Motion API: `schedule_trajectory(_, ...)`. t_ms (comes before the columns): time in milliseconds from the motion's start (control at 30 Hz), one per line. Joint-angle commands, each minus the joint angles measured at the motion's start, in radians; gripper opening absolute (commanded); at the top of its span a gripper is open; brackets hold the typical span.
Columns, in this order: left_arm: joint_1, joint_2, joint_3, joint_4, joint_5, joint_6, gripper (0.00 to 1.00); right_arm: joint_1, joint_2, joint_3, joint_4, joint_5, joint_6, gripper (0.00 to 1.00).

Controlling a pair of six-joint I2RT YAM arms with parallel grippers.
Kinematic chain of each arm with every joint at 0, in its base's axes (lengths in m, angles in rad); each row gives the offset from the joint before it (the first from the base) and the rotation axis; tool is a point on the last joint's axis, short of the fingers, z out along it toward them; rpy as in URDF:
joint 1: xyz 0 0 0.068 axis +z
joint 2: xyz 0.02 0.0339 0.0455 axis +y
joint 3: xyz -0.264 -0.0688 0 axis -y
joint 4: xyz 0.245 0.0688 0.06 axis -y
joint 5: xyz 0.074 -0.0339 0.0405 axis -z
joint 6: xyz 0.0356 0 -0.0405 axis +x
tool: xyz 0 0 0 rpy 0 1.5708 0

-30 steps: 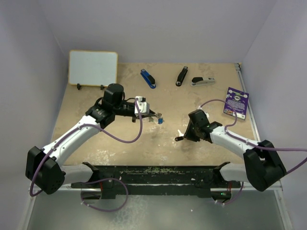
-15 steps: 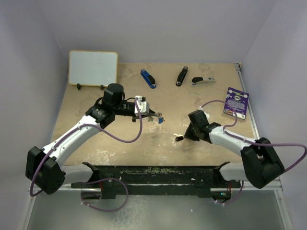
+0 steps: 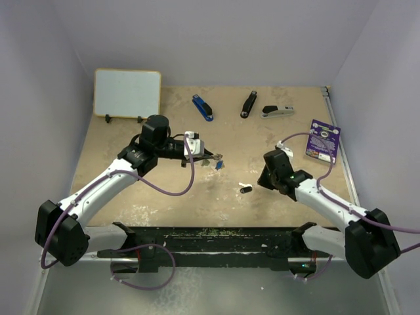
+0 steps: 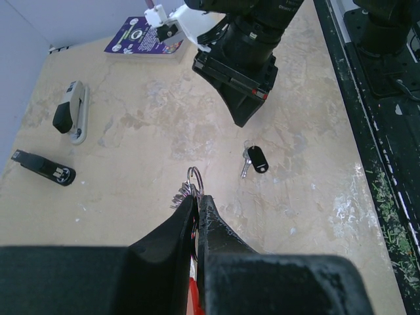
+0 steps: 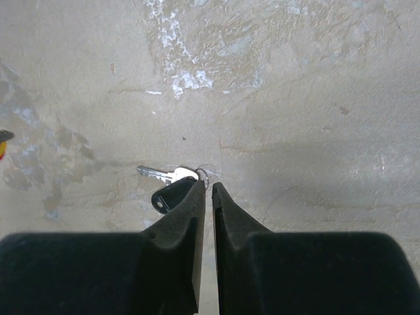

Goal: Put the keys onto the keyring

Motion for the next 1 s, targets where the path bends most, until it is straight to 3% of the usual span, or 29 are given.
schedule_trajectory(0, 0.004, -0.015, -0.003, 0.08, 0.038, -0.017, 0.04, -0.003, 0.051, 0.024, -0.004, -0.044, -0.016, 0.26)
schedule_trajectory(100, 0.004, -0.014, -0.003, 0.083, 0.039, -0.018, 0.04, -0.003, 0.092, 0.017, 0.037, -0.055, -0.006, 0.44)
schedule_trajectory(200, 0.004, -0.014, -0.003, 0.083, 0.039, -0.018, 0.04, -0.003, 0.115, 0.01, 0.054, -0.077, 0.006, 0.5)
schedule_trajectory(367, 0.004, -0.009, -0.001, 0.082, 0.039, -0.017, 0.04, -0.003, 0.126, 0.012, 0.081, -0.088, 0.013, 0.46)
schedule_trajectory(500, 0.004, -0.008, -0.002, 0.087, 0.04, -0.018, 0.04, -0.003, 0.145, 0.007, 0.109, -0.103, 0.014, 0.34)
schedule_trajectory(967, 0.004, -0.012, -0.007, 0.085, 0.042, -0.021, 0.04, -0.003, 0.149, -0.02, 0.102, -0.12, 0.035, 0.33)
